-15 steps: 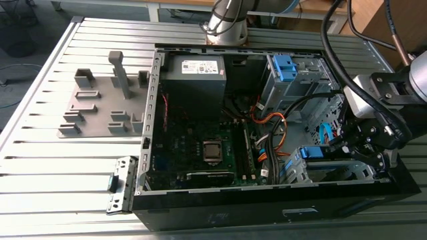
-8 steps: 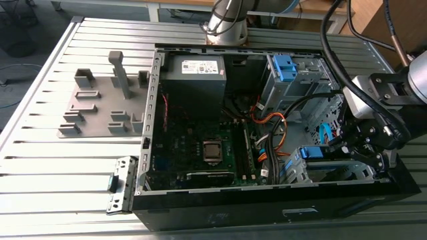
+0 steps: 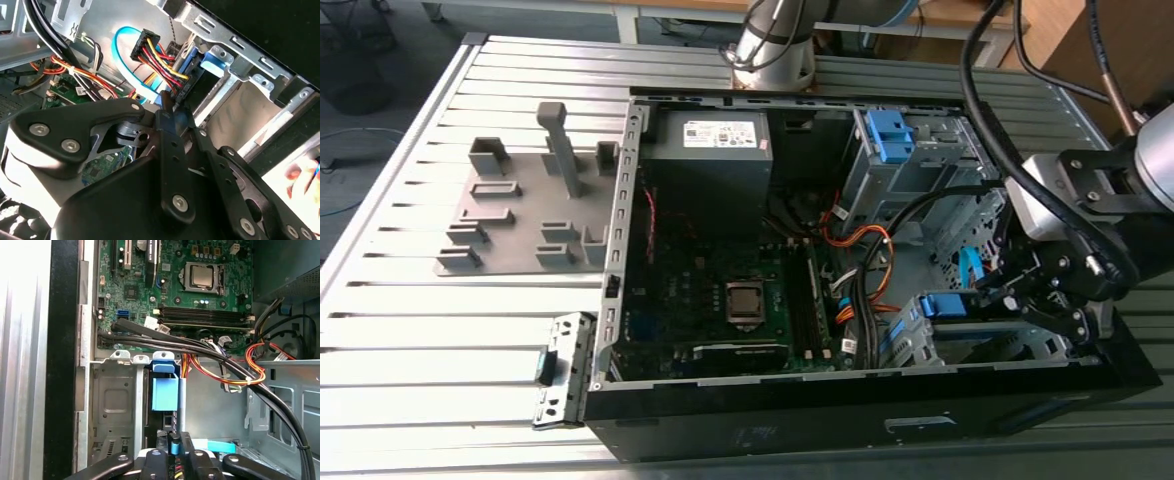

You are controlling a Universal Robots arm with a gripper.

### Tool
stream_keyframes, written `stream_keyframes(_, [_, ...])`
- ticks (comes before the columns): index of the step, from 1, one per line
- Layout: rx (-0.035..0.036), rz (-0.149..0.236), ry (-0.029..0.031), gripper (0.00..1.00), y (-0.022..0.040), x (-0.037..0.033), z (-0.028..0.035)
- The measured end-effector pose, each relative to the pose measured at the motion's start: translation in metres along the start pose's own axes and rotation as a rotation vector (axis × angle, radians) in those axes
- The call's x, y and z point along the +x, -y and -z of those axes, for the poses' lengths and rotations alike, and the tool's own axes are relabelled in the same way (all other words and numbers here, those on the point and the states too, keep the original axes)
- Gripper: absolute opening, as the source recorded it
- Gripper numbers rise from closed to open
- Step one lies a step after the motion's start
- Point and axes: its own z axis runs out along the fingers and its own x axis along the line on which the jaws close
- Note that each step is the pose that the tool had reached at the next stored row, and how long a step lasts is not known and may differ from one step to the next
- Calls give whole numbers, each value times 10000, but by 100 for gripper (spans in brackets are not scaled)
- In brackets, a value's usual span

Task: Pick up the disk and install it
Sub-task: 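Insert the second disk wire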

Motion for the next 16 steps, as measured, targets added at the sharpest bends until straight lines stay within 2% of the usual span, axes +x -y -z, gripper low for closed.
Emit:
stream_keyframes(4, [-1,0,-6,23,-6,-25,168])
stream_keyframes(8, [-26,-3,18,21,-1,-27,182])
stream_keyframes(9, [-69,-9,25,21,9,-26,181])
stream_keyframes(11, [-201,-27,45,11,41,-23,167])
stream_keyframes(14, [-358,-49,83,11,78,-18,140])
stream_keyframes(16, [-412,-57,89,11,85,-15,126])
